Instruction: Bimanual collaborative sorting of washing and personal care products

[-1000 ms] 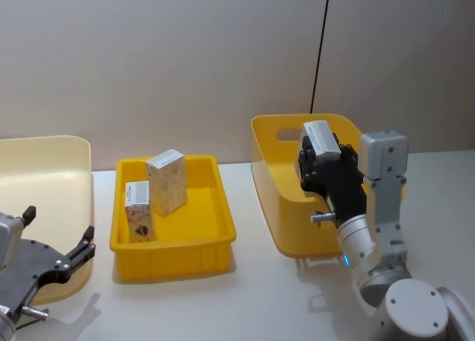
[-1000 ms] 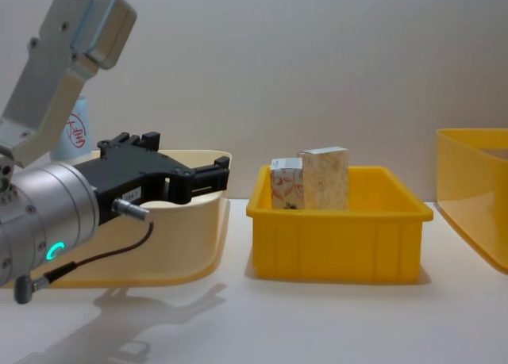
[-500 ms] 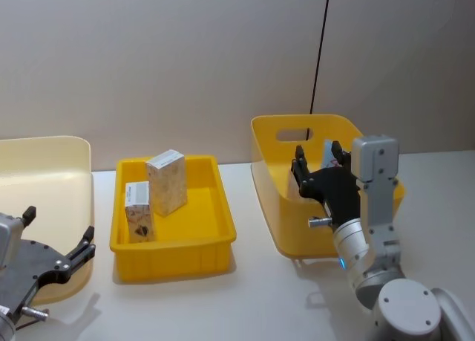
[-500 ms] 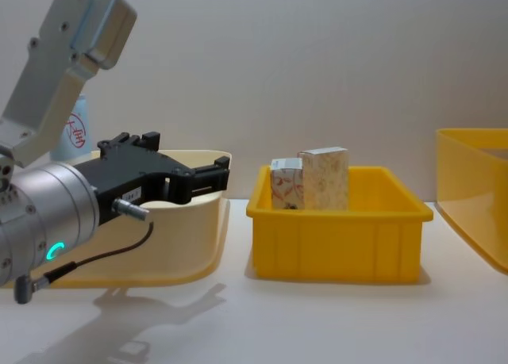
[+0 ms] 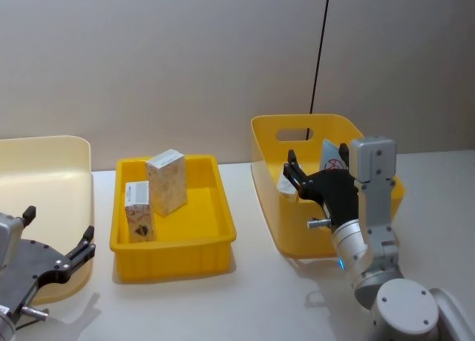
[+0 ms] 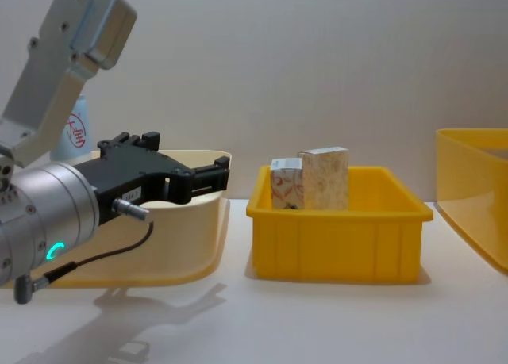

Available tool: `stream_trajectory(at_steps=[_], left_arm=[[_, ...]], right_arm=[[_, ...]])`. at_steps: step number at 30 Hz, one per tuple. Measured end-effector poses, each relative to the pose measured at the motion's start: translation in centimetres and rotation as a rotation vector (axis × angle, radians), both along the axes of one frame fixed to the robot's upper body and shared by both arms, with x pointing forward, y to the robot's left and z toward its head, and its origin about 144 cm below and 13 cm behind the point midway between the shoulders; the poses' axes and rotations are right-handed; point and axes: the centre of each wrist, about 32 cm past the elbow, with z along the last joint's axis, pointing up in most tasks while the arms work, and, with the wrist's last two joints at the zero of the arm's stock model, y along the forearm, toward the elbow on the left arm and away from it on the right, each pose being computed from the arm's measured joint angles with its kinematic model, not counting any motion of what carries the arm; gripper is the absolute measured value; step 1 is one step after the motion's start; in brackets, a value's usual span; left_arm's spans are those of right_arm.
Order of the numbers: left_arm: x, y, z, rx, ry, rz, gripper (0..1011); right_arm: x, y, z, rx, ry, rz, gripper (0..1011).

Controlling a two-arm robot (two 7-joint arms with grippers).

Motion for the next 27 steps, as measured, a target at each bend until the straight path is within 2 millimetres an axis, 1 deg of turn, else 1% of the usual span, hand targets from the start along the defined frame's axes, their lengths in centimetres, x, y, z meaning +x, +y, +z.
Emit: stream_trajectory(at_steps=[6, 22, 27], left_arm=[[0.00, 0.00, 0.00, 0.000, 0.000, 0.000, 1003], [0.00, 0.00, 0.00, 0.000, 0.000, 0.000, 1004], [0.00, 0.00, 0.00, 0.000, 0.000, 0.000, 1004]], right_arm=[[0.01, 0.00, 0.02, -0.001, -0.004, 0.014, 1001], [0.04, 0.17, 0.51, 0.015, -0.061, 0.190, 1001], [0.02, 0.20, 0.56, 0.015, -0.064, 0.198, 1001]])
